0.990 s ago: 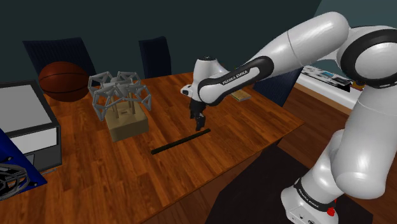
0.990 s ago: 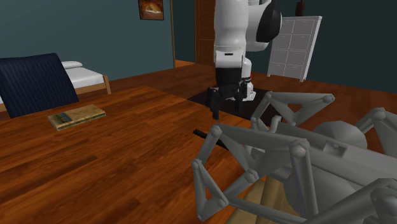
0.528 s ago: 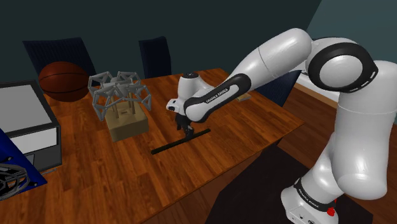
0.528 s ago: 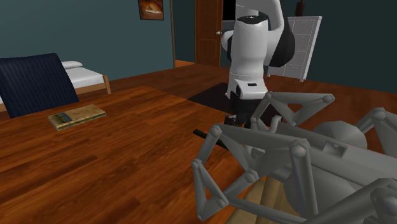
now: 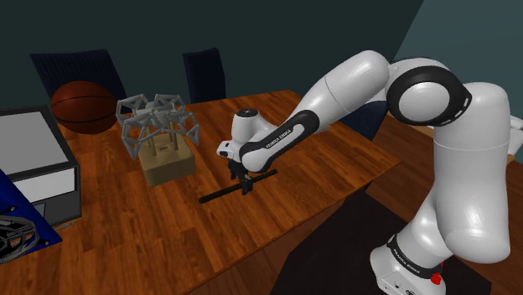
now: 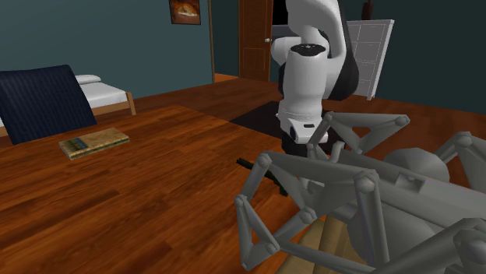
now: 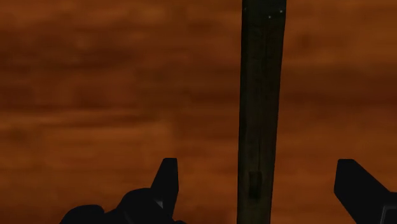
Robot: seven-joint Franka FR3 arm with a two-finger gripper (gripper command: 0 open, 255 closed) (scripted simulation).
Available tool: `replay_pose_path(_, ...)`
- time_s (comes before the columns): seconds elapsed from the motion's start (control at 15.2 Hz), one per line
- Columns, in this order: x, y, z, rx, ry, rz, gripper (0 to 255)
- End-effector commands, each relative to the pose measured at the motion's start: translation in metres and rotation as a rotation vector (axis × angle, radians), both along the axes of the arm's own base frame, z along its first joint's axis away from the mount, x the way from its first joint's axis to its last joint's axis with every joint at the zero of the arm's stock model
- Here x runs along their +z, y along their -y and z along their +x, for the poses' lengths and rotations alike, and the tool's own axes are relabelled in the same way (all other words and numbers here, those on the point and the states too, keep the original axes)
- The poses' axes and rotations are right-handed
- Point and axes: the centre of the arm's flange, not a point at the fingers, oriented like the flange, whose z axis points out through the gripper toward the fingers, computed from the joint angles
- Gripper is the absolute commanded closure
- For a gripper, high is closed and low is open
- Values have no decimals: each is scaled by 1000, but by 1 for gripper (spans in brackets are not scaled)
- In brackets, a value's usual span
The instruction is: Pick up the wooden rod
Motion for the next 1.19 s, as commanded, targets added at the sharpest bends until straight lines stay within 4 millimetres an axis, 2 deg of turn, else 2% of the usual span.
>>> replay_pose_path(0.0, -4, 0, 0, 0, 1, 0, 0)
replay_pose_path(0.07, -4, 0, 0, 0, 1, 0, 255)
replay_pose_path(0.66, -4, 0, 0, 0, 1, 0, 255)
replay_pose_path(1.12, 33, 0, 0, 0, 1, 0, 255)
